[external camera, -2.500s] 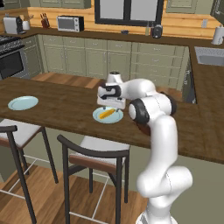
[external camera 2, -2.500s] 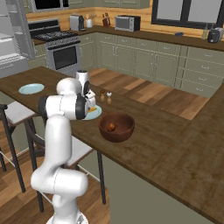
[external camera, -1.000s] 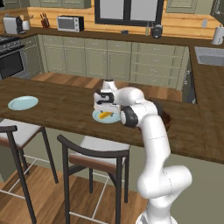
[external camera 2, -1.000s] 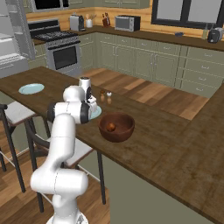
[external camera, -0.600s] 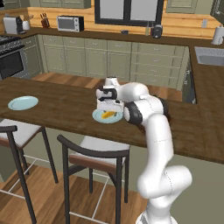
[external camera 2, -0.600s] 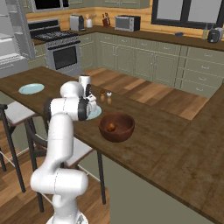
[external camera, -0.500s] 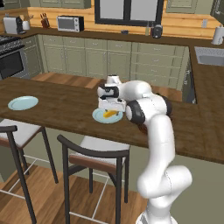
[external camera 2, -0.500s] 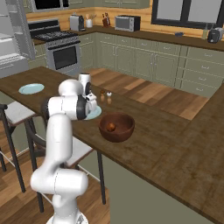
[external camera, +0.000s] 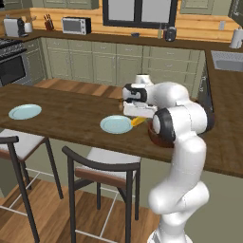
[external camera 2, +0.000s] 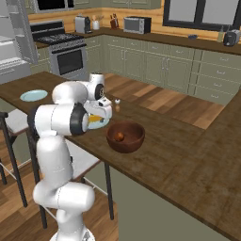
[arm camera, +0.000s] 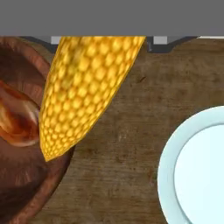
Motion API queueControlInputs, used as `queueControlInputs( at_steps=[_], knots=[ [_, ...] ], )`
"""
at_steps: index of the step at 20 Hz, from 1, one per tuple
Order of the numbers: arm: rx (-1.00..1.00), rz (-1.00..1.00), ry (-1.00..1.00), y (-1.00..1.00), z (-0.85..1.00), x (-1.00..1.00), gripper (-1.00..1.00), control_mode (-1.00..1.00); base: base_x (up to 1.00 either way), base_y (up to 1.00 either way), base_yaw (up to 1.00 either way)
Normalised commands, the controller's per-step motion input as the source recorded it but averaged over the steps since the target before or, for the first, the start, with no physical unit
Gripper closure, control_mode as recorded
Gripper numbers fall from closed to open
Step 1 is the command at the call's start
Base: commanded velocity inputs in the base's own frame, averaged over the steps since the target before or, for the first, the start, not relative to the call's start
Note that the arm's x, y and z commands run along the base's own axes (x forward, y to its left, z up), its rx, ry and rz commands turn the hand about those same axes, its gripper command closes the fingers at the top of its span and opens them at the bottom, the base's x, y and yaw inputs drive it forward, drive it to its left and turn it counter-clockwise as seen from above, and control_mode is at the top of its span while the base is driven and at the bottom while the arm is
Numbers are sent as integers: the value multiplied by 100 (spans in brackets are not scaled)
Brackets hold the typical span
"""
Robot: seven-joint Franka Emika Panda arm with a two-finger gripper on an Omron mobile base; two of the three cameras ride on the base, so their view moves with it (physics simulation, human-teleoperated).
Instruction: Pick the chicken drumstick and corn from their plates and place them in the bowl. Then put the bowl in the fridge.
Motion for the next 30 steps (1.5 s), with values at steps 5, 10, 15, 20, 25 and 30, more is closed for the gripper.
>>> queueControlInputs(
  at_steps=[5,10,15,20,25,30],
  knots=[
    [0,17,-5,-76,61,-100,100,-100,0,0,0],
    [0,24,1,-80,32,-62,100,-100,0,0,0],
    [0,33,21,-81,13,-20,100,-100,0,0,0],
    [4,33,23,-49,-2,31,100,-100,0,0,0],
    [15,16,12,-2,-22,72,100,-100,0,0,0],
    [6,4,-2,-1,-37,31,100,-100,0,0,0]
  ],
)
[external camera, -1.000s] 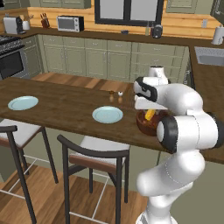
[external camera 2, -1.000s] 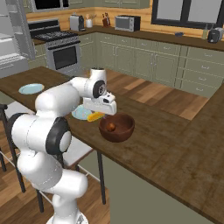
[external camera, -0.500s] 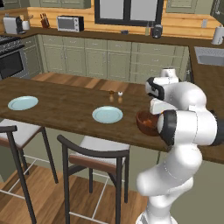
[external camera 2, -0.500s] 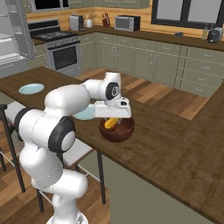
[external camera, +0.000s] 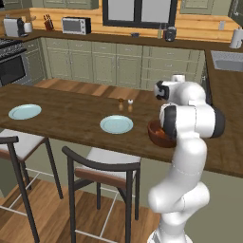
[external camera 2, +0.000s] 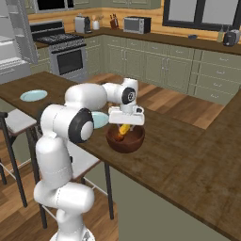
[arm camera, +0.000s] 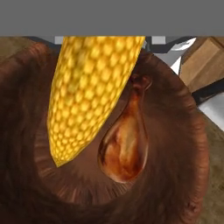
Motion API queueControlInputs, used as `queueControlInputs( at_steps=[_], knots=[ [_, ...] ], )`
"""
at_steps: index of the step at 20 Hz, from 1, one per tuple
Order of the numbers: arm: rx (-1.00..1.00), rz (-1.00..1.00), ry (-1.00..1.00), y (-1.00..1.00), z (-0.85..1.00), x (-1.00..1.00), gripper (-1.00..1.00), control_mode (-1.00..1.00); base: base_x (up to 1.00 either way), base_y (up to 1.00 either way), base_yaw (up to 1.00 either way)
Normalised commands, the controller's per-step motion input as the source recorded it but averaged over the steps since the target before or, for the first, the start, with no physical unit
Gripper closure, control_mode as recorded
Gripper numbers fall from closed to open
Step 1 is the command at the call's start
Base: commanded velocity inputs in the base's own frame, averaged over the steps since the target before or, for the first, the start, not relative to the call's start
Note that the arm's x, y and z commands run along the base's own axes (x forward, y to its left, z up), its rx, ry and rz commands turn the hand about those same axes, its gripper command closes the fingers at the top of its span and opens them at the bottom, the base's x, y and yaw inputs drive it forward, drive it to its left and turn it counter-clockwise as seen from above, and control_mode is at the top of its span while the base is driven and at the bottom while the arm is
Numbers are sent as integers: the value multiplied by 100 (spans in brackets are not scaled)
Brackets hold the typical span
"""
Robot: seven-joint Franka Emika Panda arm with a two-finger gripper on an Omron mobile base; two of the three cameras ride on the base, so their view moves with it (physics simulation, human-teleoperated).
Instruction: Pick the chicken drumstick and corn from their plates and place them in the bowl. Then put the bowl in the fridge.
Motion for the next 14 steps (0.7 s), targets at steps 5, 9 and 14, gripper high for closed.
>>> queueControlInputs(
  at_steps=[5,9,14],
  knots=[
    [4,0,-4,2,-48,7,100,-100,0,0,0],
    [0,0,-2,0,-40,17,100,-100,0,0,0],
    [0,0,-12,11,-29,3,-100,-100,0,0,0]
  ],
)
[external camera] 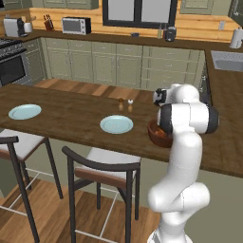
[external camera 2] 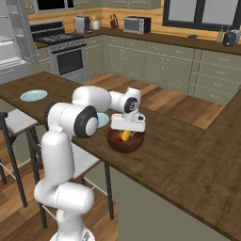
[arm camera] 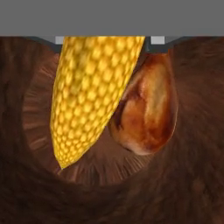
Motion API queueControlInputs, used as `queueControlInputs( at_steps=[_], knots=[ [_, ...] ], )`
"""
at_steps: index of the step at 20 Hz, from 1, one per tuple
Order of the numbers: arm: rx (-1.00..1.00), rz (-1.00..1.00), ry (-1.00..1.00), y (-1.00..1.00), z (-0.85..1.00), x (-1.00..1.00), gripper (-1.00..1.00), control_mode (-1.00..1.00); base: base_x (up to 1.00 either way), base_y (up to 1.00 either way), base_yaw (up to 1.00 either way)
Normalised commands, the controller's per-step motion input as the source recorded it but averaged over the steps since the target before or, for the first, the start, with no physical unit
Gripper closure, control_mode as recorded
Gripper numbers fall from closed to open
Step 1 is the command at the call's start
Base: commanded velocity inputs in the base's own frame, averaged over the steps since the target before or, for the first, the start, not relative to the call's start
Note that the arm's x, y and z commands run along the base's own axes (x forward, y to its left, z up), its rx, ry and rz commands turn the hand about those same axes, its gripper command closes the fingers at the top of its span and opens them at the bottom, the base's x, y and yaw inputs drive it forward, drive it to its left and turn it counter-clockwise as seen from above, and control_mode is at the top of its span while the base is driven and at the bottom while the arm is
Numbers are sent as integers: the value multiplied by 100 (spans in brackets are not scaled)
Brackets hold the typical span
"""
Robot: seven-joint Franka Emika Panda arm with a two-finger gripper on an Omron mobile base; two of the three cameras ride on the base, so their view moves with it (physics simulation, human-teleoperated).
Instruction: Pick the chicken drumstick and corn from their plates and place them in the bowl. Then put the bowl in the fridge.
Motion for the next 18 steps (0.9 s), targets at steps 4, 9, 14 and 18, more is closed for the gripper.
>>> queueControlInputs(
  at_steps=[4,9,14,18],
  knots=[
    [0,0,-16,24,-10,5,-100,-100,0,0,0],
    [0,0,-13,6,0,1,-100,-100,0,0,0],
    [0,-5,-9,0,34,-34,-100,-100,0,0,0],
    [-1,-21,-9,-2,66,-59,-100,-100,0,0,0]
  ],
)
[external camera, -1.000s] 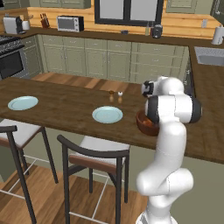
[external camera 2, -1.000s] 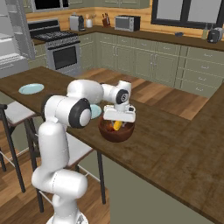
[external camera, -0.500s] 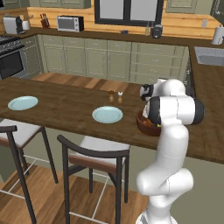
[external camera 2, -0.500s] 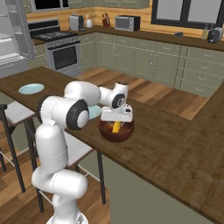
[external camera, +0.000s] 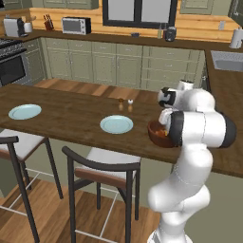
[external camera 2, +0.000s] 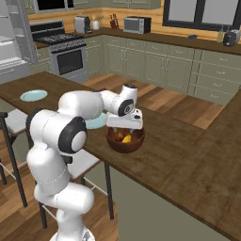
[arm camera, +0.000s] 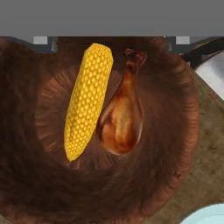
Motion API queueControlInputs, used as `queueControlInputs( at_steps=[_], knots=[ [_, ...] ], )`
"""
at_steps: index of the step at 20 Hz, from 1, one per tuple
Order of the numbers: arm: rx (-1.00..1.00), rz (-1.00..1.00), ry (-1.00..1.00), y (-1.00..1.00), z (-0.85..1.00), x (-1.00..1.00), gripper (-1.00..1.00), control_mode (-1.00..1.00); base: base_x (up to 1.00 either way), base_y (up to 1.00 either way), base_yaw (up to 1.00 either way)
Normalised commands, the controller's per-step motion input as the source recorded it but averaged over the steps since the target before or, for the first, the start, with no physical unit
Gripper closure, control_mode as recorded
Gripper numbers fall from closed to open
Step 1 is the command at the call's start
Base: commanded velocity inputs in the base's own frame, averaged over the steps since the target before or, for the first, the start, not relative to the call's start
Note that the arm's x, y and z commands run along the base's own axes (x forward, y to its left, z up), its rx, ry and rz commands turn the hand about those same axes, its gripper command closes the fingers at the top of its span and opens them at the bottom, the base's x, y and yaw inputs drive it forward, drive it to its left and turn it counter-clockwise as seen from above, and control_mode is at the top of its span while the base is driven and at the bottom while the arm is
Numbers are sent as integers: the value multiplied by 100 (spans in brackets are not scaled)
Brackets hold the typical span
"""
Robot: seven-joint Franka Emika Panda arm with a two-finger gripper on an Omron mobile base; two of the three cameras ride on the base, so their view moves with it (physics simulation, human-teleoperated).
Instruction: Pick the chicken drumstick and corn from their plates and place them in the bowl. Then put the bowl in the fridge.
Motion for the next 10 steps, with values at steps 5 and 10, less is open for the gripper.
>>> queueControlInputs(
  at_steps=[5,10],
  knots=[
    [0,-35,5,-28,46,-39,-100,-100,0,0,0],
    [0,-51,7,-56,3,-25,-100,-100,0,0,0]
  ],
)
